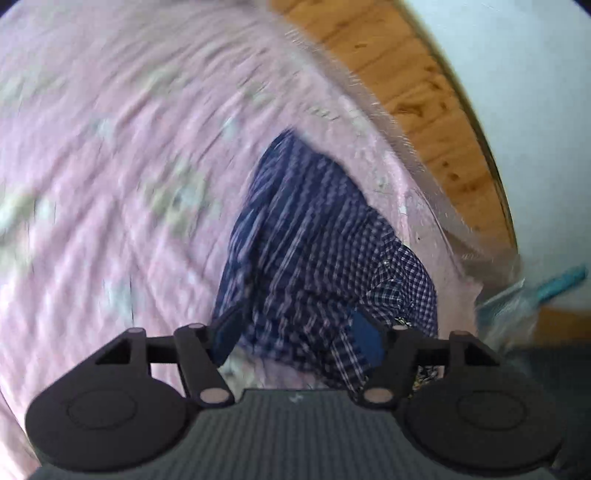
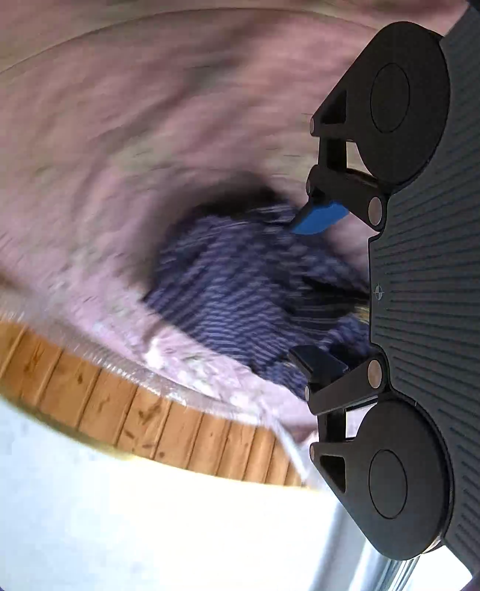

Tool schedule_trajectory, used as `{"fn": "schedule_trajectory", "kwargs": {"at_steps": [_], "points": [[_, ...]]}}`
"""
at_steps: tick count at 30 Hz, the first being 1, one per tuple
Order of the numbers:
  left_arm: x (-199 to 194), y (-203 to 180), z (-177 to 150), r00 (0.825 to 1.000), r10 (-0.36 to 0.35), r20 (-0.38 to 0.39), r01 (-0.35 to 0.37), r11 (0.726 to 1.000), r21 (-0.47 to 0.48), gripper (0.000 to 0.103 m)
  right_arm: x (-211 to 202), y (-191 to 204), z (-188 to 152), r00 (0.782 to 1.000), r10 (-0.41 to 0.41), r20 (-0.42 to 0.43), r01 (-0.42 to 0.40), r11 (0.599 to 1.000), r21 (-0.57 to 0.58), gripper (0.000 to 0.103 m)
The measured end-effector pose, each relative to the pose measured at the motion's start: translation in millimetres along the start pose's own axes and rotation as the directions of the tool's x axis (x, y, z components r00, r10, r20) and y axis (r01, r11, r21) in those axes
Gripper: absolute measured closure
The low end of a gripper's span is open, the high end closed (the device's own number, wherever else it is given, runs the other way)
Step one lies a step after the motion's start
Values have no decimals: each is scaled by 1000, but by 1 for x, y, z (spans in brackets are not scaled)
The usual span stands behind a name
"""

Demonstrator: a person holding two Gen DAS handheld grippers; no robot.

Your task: Fold clothes

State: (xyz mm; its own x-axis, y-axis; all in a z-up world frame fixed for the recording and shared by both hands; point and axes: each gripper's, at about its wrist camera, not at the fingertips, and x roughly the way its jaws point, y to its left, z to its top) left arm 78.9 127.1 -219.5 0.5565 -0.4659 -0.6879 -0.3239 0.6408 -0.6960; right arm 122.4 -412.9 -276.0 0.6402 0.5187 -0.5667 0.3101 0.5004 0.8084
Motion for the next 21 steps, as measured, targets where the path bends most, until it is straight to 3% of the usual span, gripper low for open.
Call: {"fn": "schedule_trajectory", "kwargs": {"at_steps": [3,5,13,14,15,16,17,21], "points": [[5,16,-8,1000,15,-1,-15,991,-131,33,23,-17,-5,999,-32,-30,34,998,54,27],[6,22,-15,1000,22,11,-19,983,-184,30,32,-18,1,1000,-9,-13,10,999,53,24],[31,4,15,989,86,118,-60,976,-212,27,53,-2,39,1000,11,-25,-11,1000,14,24],[34,-1,18,985,108,132,-81,977,-198,34,54,1,42,1000,-1,-29,1,1000,-8,27],[36,-4,18,983,132,128,-105,975,-197,48,53,3,44,999,-20,-32,19,999,-30,40],[38,-7,17,981,156,119,-130,971,-199,78,53,3,46,998,-48,-40,46,998,-51,62],[39,-10,17,978,179,110,-155,967,-202,80,53,2,49,996,-77,-52,73,995,-70,85],[22,-28,23,977,150,149,-123,976,-179,90,48,5,57,994,-79,-74,68,987,-143,91]]}}
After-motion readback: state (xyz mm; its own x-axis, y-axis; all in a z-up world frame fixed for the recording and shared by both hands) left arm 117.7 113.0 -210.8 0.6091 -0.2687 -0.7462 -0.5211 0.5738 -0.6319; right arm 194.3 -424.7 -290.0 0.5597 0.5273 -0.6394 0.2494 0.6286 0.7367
